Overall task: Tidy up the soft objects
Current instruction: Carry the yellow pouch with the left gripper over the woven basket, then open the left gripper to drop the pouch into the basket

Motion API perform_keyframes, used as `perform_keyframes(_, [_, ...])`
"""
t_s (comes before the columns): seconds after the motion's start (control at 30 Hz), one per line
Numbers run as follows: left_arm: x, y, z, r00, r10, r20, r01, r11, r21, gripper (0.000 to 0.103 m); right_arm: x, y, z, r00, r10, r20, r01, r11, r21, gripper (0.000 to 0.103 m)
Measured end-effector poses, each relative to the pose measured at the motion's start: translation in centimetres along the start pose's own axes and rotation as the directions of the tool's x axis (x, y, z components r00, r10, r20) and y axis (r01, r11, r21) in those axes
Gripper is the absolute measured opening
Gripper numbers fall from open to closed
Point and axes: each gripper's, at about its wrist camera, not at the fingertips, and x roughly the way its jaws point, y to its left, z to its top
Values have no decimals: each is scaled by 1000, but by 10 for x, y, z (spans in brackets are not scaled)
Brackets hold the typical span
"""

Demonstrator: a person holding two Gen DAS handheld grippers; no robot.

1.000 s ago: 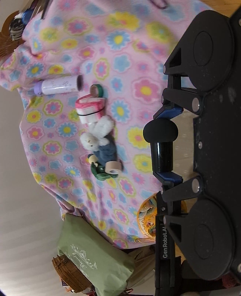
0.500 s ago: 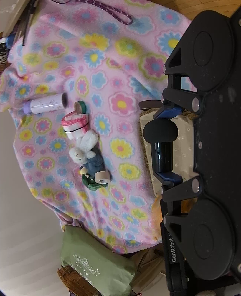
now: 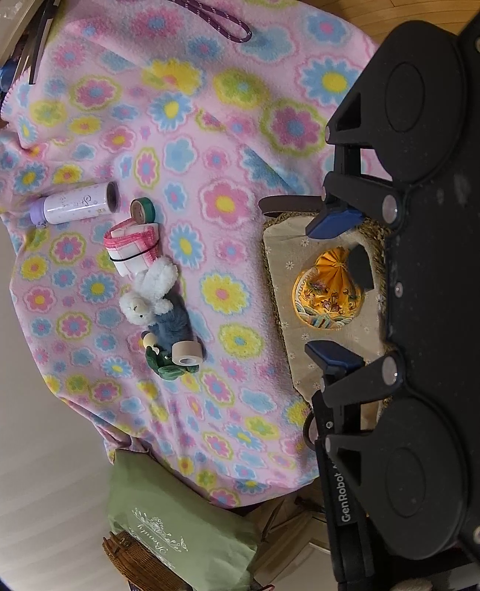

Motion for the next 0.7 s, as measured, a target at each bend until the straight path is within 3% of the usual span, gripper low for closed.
perform_keyframes(0.7, [-2, -3, -2, 1000, 21, 13, -22, 999, 33, 66, -1, -5, 1, 1000, 1, 0, -1, 1000, 5, 65])
